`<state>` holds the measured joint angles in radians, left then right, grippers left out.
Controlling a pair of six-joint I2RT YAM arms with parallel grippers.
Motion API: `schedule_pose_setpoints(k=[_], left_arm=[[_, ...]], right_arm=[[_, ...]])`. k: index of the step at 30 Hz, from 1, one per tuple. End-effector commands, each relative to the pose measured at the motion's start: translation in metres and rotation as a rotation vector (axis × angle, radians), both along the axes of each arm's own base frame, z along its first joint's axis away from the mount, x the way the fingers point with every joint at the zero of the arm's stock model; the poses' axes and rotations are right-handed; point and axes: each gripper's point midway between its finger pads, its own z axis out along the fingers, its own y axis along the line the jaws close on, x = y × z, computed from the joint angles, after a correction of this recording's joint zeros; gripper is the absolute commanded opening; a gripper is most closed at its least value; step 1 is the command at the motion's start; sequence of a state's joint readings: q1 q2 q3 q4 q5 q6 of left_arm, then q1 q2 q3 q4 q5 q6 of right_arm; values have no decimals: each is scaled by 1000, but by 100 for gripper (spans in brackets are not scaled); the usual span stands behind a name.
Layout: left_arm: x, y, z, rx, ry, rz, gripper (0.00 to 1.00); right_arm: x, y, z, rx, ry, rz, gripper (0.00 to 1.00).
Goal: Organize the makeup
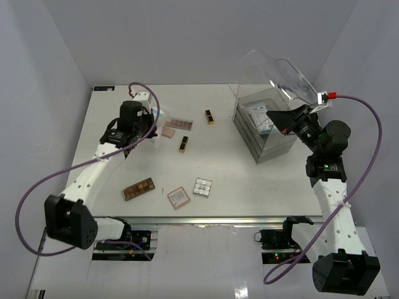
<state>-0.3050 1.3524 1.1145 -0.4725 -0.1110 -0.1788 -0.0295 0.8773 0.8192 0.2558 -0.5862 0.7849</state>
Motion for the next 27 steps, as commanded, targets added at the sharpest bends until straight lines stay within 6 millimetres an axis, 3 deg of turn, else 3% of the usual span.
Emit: schedule_pose_setpoints(k=[1,3,6,10,13,16,18,20,23,25,27], left_arm=[[-40,-105,90,-591,-102,-393,0],[-47,-130,111,-764,-130,-504,0],[-60,-164,108,-940,-33,-579,0],[-55,-202,99,-1087,55,-634,0],[-52,-223,113,-1177,64,-667,0],[-45,-252,103,-1226,122,-694,0],[-41,-265,111,-1270,127,-719,0],[-37,-282,100,-1311,178,-722,0],[-37,-302,109,-1382,211,-762,0],[-30,-318,90,-1404,268,-750,0],[-26,-329,86,-1438,291,-755,0]], right_arm=[[-11,1,29,1,-120,10,12],[-11,0,29,2,-118,9,12],[-11,0,29,2,-119,9,12],[-12,0,31,1,-121,9,12],[-13,0,31,1,-123,6,12],[-12,-1,31,0,-125,5,12],[-12,-1,32,1,-124,5,12],[-12,-1,31,2,-121,5,12],[-12,-2,32,4,-121,4,12],[-11,-2,30,4,-119,4,12],[-11,-2,30,3,-119,1,12]])
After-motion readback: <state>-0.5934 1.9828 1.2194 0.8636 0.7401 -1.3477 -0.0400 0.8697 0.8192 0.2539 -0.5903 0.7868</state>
